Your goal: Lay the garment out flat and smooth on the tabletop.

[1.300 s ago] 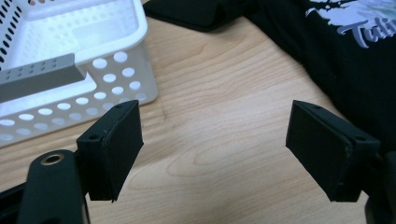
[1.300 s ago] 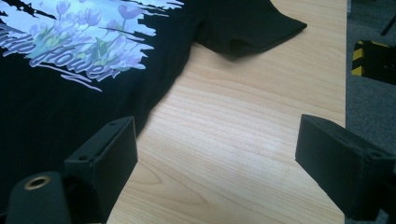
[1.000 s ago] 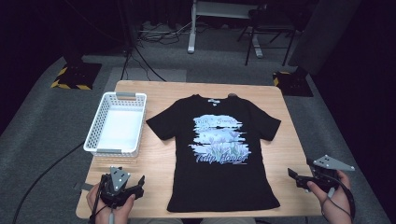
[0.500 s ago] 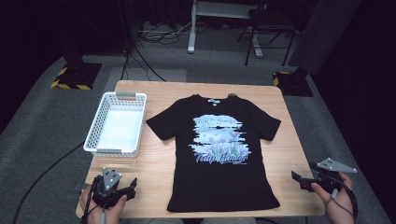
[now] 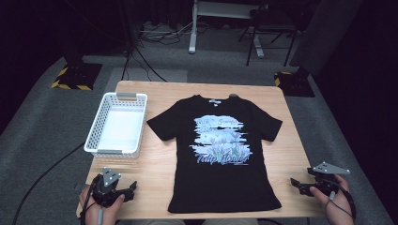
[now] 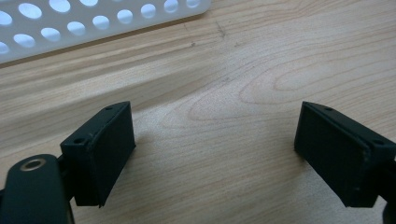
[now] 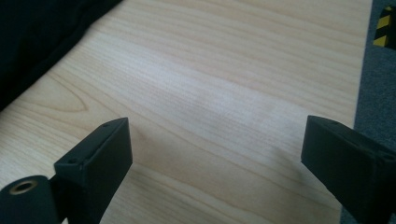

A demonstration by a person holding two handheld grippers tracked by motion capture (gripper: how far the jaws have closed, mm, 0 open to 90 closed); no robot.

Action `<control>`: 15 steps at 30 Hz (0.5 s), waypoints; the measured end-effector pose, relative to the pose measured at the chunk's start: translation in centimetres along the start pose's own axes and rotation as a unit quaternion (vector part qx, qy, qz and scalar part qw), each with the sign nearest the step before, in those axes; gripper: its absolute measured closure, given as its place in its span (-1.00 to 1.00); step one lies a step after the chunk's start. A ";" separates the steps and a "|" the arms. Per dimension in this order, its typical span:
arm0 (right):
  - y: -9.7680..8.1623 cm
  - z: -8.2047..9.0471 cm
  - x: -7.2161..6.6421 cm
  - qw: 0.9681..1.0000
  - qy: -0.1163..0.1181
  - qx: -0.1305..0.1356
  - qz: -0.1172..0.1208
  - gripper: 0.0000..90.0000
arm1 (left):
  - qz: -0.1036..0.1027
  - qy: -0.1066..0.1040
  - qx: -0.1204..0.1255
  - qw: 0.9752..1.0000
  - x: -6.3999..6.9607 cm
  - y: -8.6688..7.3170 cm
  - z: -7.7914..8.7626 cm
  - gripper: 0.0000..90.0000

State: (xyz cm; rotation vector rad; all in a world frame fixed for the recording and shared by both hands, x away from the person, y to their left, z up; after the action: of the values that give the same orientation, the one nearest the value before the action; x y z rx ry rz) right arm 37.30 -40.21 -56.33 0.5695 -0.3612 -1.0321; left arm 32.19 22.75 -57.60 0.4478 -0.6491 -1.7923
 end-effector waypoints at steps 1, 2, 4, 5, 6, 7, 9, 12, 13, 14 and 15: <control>-0.2 -0.2 -0.1 1.000 0.002 -0.003 0.000 -0.81 | 0.004 0.001 0.000 1.000 -0.1 0.0 0.0 -0.78; -0.4 -0.4 -0.2 1.000 0.006 -0.007 0.002 -0.86 | 0.003 0.000 0.001 1.000 -0.1 -0.1 0.0 -0.79; -0.5 -0.7 -0.4 1.000 0.008 0.005 -0.001 -0.95 | -0.002 -0.004 0.000 1.000 -0.2 -0.2 0.1 -0.79; -0.5 -0.7 -0.4 1.000 0.007 0.012 -0.002 -0.97 | -0.003 -0.006 0.003 1.000 -0.3 -0.2 0.1 -0.79; -0.5 -0.7 -0.5 1.000 0.008 0.011 0.000 -0.97 | -0.006 -0.008 0.003 1.000 -0.3 -0.3 0.1 -0.80; -0.5 -0.7 -0.6 1.000 0.010 0.011 0.003 -0.97 | -0.007 -0.010 0.004 1.000 -0.3 -0.3 0.2 -0.80; -0.5 -0.7 -0.7 1.000 0.014 0.010 0.009 -0.99 | -0.011 -0.012 0.007 1.000 -0.4 -0.4 0.2 -0.80; -0.5 -0.7 -0.8 1.000 0.016 0.010 0.010 -1.00 | -0.011 -0.013 0.012 1.000 -0.4 -0.5 0.3 -0.80; -0.5 -0.7 -0.8 1.000 0.016 0.010 0.011 -1.00 | -0.011 -0.013 0.013 1.000 -0.4 -0.5 0.3 -0.80; -0.5 -0.7 -0.8 1.000 0.016 0.010 0.011 -1.00 | -0.011 -0.013 0.013 1.000 -0.4 -0.6 0.3 -0.80; -0.5 -0.7 -0.8 1.000 0.015 0.010 0.010 -1.00 | -0.011 -0.013 0.013 1.000 -0.4 -0.6 0.3 -0.80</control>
State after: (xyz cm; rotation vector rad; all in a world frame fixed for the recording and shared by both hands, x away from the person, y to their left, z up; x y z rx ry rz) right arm 36.95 -39.49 -57.25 0.5980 -0.3499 -1.0013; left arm 31.72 23.31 -57.72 0.4516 -0.6886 -1.8151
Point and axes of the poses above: each handheld gripper's, and its own axes: z roughly backward along the jaws, y roughly out of its top, x roughly to its right, the point moved 9 cm from there along -z, roughly forward along the jaws, and after that the axes turned 7 degrees about -x, right-handed, at the moved point
